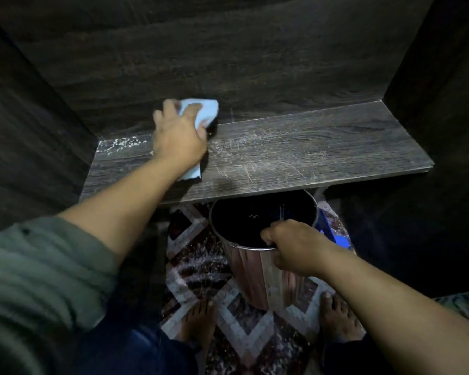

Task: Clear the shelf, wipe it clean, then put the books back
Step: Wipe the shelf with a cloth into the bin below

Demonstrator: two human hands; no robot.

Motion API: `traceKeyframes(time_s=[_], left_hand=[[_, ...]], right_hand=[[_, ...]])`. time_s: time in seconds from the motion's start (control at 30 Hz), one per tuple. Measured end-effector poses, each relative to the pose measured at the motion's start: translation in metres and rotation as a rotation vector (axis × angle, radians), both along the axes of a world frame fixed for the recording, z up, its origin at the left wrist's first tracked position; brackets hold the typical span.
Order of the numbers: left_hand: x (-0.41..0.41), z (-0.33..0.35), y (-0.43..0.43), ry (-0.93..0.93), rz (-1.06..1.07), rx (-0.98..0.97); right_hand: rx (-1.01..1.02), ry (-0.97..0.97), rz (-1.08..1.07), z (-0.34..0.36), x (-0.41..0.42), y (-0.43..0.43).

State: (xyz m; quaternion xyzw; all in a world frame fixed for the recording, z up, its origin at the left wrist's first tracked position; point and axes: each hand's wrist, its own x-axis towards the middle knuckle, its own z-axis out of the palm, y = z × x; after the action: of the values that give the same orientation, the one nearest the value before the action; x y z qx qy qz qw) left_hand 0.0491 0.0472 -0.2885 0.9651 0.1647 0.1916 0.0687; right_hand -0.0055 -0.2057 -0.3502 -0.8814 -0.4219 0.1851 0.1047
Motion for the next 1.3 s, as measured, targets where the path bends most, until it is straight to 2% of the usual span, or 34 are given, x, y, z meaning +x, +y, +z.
traceKeyframes(time_s=[0.07, 0.17, 0.3, 0.5, 0.6, 0.8, 0.87, 0.97, 1.17, 1.23, 1.3], left_hand=[[0.015, -0.002, 0.003, 0.053, 0.114, 0.034], [0.027, -0.021, 0.003, 0.118, 0.111, 0.094], [0.029, -0.045, -0.004, 0.298, 0.182, 0.120], [0.047, -0.014, 0.000, 0.509, 0.177, -0.159], [0.045, -0.002, -0.009, 0.589, 0.115, -0.187], [0.004, 0.000, -0.040, 0.577, -0.116, -0.225], [0.002, 0.005, -0.027, 0.432, -0.056, -0.217], [0.017, 0.007, 0.006, 0.255, 0.094, -0.104], [0.022, -0.031, 0.023, 0.362, 0.131, -0.067], [0.021, -0.031, 0.019, 0.380, 0.124, -0.030], [0.017, -0.021, 0.017, 0.408, 0.082, -0.080]], right_hand=[[-0.003, -0.011, 0.006, -0.002, 0.002, 0.001], [-0.008, 0.001, -0.009, -0.003, 0.003, 0.003], [-0.029, 0.033, -0.038, -0.003, 0.002, 0.004], [-0.028, 0.035, -0.024, -0.003, 0.000, 0.003], [-0.009, 0.026, -0.025, -0.007, 0.001, 0.002], [0.006, 0.045, -0.030, -0.011, 0.001, 0.006], [0.006, 0.040, -0.019, -0.008, 0.000, 0.006], [-0.004, 0.040, -0.044, -0.005, 0.000, 0.006], [-0.019, 0.041, -0.045, -0.006, 0.002, 0.006], [-0.017, 0.050, -0.056, -0.007, 0.003, 0.005], [-0.027, 0.057, -0.051, -0.010, 0.002, 0.004]])
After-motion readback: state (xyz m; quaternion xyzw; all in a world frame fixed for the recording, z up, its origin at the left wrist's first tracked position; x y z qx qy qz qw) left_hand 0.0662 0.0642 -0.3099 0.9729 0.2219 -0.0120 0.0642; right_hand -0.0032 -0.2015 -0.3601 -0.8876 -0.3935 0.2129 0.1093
